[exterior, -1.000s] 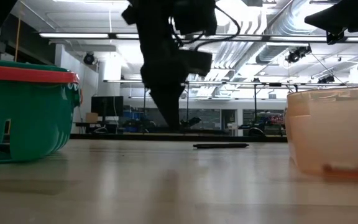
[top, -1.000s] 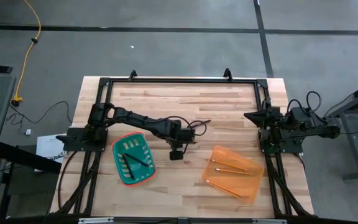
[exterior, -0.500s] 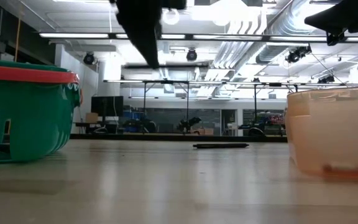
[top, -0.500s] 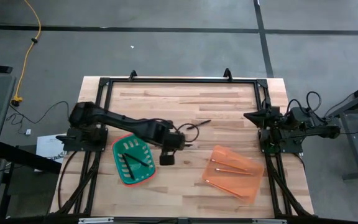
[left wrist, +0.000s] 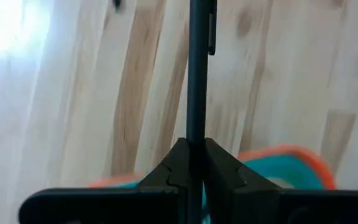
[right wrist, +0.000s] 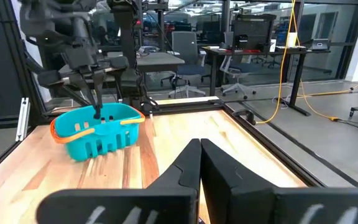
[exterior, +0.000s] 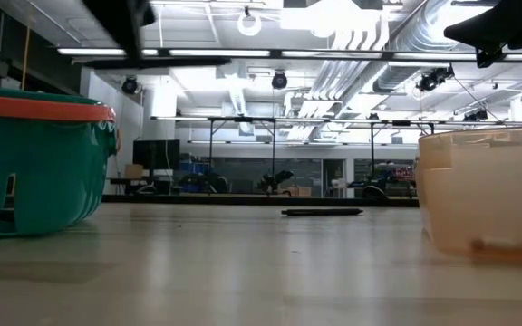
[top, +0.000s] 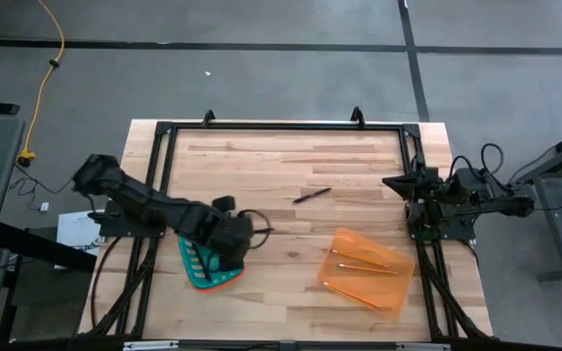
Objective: Sort pens & pencils
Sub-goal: Put the black pen into the blue bin
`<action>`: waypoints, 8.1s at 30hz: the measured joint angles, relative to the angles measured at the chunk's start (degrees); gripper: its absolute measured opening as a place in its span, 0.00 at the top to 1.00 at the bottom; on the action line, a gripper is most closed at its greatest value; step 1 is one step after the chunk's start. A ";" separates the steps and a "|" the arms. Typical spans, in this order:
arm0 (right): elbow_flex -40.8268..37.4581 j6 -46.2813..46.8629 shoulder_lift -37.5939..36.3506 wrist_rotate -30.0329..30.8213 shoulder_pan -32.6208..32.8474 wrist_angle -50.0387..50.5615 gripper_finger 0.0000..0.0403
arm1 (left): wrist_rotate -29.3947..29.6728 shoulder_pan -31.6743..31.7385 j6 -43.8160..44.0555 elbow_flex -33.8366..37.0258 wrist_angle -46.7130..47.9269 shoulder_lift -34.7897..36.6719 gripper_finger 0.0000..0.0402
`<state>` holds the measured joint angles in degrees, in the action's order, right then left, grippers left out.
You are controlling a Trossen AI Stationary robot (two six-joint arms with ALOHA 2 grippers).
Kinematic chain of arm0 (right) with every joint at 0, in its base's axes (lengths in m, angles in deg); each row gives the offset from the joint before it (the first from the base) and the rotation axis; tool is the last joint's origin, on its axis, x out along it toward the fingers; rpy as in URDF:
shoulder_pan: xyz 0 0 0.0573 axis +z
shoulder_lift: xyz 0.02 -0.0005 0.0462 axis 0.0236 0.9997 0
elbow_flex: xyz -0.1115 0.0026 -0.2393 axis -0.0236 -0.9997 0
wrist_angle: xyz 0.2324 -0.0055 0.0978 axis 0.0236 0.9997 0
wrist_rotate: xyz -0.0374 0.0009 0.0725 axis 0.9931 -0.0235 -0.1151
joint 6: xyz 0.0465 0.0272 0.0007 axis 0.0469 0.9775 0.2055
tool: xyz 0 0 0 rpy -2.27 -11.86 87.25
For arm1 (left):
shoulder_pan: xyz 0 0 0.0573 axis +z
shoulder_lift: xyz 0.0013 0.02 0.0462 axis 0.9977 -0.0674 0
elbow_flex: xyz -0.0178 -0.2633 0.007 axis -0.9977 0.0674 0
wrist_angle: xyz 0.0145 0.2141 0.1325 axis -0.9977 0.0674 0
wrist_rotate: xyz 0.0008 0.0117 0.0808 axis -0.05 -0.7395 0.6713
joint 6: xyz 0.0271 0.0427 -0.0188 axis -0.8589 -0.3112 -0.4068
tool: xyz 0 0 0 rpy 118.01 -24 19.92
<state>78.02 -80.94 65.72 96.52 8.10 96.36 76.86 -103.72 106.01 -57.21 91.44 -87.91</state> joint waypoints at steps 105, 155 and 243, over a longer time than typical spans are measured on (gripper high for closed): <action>-0.02 0.00 0.02 0.00 0.02 0.50 1.00 | 2.95 -15.80 -18.91 30.88 -9.19 7.01 0.92; -0.02 -0.02 0.02 0.00 0.02 0.97 1.00 | -6.22 23.82 -25.29 13.24 -44.48 -6.57 0.76; -0.02 0.00 0.09 0.00 0.00 3.01 1.00 | -12.30 27.39 -24.51 -5.75 -20.85 -14.34 0.98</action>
<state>78.00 -80.94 65.81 96.52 8.10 99.37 64.56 -76.33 81.50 -62.96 70.59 -102.25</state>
